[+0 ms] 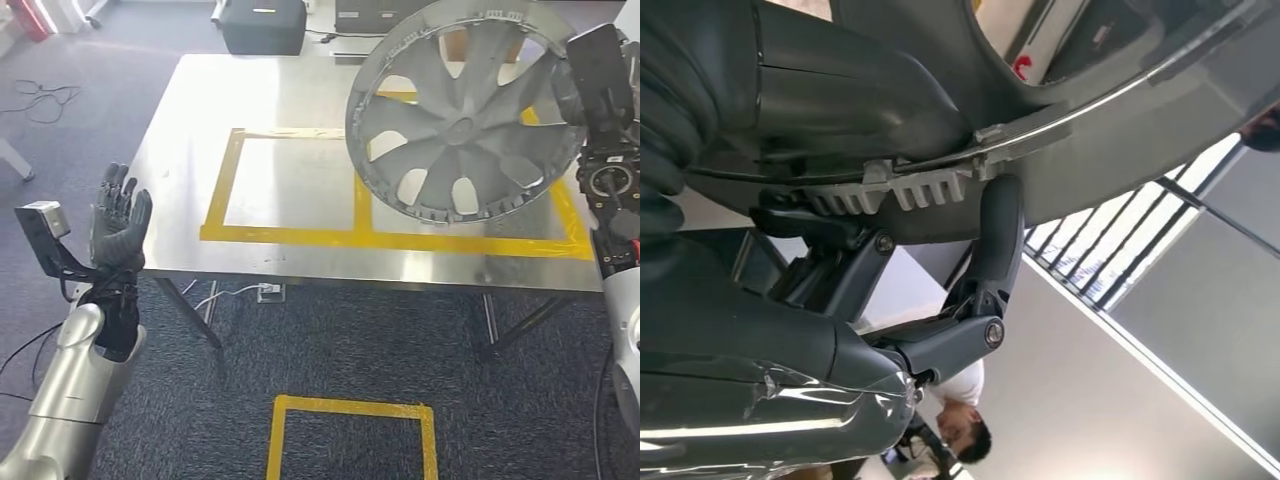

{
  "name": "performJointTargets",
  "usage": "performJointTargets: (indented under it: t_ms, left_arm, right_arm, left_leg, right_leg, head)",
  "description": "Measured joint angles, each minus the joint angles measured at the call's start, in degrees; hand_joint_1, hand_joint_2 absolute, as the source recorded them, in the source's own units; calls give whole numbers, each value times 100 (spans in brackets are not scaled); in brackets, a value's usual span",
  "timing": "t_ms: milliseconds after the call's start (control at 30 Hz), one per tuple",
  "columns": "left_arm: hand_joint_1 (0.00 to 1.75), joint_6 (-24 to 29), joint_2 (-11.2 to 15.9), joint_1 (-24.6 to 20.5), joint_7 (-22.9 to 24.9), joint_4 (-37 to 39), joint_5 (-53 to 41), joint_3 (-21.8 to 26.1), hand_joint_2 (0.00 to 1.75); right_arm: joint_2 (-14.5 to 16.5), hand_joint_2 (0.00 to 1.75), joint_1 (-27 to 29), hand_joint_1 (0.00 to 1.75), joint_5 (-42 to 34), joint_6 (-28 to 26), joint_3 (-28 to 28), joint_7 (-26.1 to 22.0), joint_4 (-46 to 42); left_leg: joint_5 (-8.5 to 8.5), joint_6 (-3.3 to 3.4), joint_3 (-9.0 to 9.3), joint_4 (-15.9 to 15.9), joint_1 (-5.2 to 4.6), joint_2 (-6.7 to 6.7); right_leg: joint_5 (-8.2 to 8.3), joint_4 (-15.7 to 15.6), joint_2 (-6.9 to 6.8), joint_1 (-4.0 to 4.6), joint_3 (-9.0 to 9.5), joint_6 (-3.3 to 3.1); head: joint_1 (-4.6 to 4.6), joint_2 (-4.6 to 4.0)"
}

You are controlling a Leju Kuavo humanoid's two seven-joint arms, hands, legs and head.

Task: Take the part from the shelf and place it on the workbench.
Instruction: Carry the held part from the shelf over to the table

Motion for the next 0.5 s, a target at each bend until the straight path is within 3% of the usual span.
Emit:
performJointTargets:
  t_ms: [67,100,167,200,233,267,333,400,500]
  left_arm:
    - [0,-8,-9,16,-9,23,-1,0,175]
    - [0,-13,-15,18,-16,32,-1,0,175]
    - [0,-21,-25,4,-39,39,-1,0,175]
    - [0,-26,-29,-5,-54,41,-1,0,175]
    - [0,-30,-31,-16,-64,43,-2,0,175]
    - [0,-32,-32,-24,-70,45,-3,0,175]
    - [0,-42,-37,-51,-77,51,-5,0,175]
    - [0,-49,-43,-103,-83,54,-5,0,175]
    - [0,-57,-44,-125,-86,73,-5,0,175]
  right_arm:
    - [9,175,3,175,24,-5,11,26,103]
    - [14,175,-7,175,40,-9,18,36,151]
    - [16,175,-74,175,79,-21,31,52,231]
    - [18,175,-123,175,99,-30,39,58,276]
    - [22,175,-182,175,121,-36,47,63,322]
    - [30,175,-225,175,140,-40,53,76,364]
    - [45,175,-302,175,163,-42,60,108,431]
    - [63,175,-385,175,204,-39,67,130,480]
    - [85,175,-433,175,264,-35,81,161,604]
  left_leg:
    - [-61,-49,65,10,43,-10]
    - [-101,-85,96,25,72,-16]
    - [-203,-179,137,101,136,-28]
    - [-251,-227,140,151,159,-32]
    - [-301,-278,114,224,169,-35]
    - [-342,-322,73,297,164,-39]
    - [-426,-405,20,400,148,-44]
    - [-510,-468,-73,618,146,-22]
    - [-869,-544,-612,1679,154,17]
  right_leg:
    - [-14,340,-3,-55,-251,59]
    - [128,281,-6,-91,-304,106]
    - [737,-418,-28,-180,-197,232]
    - [955,-792,-35,-192,-117,288]
    - [1069,-1100,-39,-196,-12,289]
    - [1073,-1217,-40,-183,27,257]
    - [950,-1181,-36,-153,63,107]
    - [908,-1127,-29,-169,61,19]
    - [863,-1204,-8,-172,197,-57]
  head:
    - [40,0]
    - [61,-1]
    - [116,-1]
    - [151,-1]
    - [193,0]
    - [210,0]
    - [194,0]
    - [119,0]
    - [-25,0]
